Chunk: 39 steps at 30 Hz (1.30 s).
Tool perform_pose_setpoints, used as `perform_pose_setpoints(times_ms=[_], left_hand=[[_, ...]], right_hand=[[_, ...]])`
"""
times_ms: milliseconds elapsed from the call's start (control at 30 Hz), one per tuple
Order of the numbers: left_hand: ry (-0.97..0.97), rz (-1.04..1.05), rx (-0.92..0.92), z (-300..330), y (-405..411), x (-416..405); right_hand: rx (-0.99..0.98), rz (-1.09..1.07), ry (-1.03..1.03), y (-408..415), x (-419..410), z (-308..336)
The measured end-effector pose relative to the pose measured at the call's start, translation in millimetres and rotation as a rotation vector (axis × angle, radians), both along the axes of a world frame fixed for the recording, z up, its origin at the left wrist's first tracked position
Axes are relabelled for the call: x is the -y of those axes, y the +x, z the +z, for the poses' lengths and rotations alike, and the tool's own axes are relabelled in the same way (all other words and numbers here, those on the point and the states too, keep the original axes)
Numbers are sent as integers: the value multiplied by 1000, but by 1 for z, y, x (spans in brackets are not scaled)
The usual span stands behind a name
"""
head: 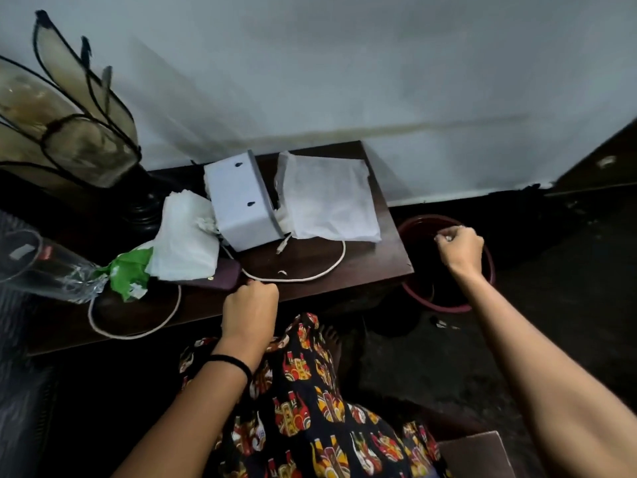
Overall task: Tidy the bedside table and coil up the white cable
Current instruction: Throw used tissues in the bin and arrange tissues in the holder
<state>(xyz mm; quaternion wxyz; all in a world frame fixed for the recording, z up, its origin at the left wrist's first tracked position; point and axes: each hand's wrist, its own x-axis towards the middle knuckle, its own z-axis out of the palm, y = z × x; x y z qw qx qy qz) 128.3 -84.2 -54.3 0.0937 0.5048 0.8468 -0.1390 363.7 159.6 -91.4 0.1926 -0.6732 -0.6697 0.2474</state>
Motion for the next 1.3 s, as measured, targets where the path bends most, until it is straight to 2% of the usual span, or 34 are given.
perform_pose_setpoints(times_ms=[133,233,400,567,667,833,900,1000,1100,1300], left_hand=[[8,26,4,-2,-2,1],[40,44,24,-4,-5,0],[104,35,44,-6,-10,1],[163,51,82,-6,-11,3],[194,73,106,-5,-11,5],[215,103,149,-1,-12,5],[219,105,155,0,-12,5],[230,110,159,0,-12,6],[226,110,158,-2,-14,6],[227,111,159,-5,-15,6]], right_hand=[[-34,-135,-203,7,-5,-19],[-54,-200,-273,8,-10,-26],[-73,-239,-297,13,-13,-25],[-111,-188,-213,9,-7,-7],[-149,-87,-89,-9,-2,14],[-151,282,139,-59,30,43],[-67,503,191,-79,51,46],[247,728,248,-100,71,35],[408,761,204,-115,79,21],[395,713,233,-132,80,14]])
